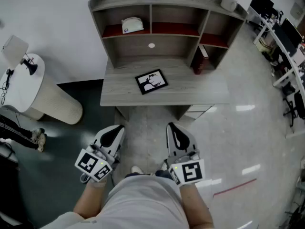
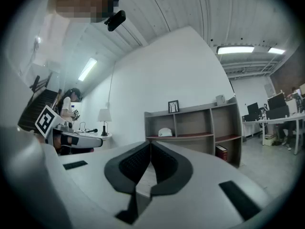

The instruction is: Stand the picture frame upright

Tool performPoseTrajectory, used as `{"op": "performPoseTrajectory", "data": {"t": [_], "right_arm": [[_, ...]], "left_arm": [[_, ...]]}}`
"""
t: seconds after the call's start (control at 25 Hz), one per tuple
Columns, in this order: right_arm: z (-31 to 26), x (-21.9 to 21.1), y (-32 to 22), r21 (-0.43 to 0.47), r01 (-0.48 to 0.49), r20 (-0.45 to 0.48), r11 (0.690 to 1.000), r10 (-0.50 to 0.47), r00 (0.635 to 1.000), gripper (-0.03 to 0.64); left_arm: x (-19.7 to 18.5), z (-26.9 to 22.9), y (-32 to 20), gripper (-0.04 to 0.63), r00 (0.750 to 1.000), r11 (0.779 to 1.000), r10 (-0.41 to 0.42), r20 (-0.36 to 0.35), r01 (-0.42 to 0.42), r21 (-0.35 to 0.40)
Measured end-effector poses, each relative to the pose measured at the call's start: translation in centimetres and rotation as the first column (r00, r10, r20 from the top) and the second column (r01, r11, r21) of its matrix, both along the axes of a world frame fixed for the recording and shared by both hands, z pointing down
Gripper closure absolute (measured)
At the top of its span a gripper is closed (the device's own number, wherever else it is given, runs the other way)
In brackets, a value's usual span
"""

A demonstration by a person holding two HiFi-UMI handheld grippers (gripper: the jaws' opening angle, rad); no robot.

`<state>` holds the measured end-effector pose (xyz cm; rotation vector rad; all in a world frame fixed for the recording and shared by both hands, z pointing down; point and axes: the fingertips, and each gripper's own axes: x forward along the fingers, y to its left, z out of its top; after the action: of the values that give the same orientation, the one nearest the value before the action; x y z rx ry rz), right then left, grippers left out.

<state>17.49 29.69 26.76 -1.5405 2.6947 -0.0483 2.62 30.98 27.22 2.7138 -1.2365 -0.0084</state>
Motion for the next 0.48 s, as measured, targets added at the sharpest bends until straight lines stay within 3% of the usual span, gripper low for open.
{"op": "performPoseTrajectory", "data": {"t": [0.28,0.48], "right_arm": [[-0.1,1.9,-0.3,0.010,0.022,0.015,1.000,-0.022,1.000,0.598],[-0.1,3.9,-0.4,0.003,0.055,0.073,0.998,-0.055,0.996,0.598]], "left_arm": [[2.8,-0.1,-0.2,0.580,1.000,1.000,0.015,0.017,-0.015,0.007],[4.4,0.4,-0.8,0.580,1.000,1.000,-0.002,0.023,0.003,-0.020]]}}
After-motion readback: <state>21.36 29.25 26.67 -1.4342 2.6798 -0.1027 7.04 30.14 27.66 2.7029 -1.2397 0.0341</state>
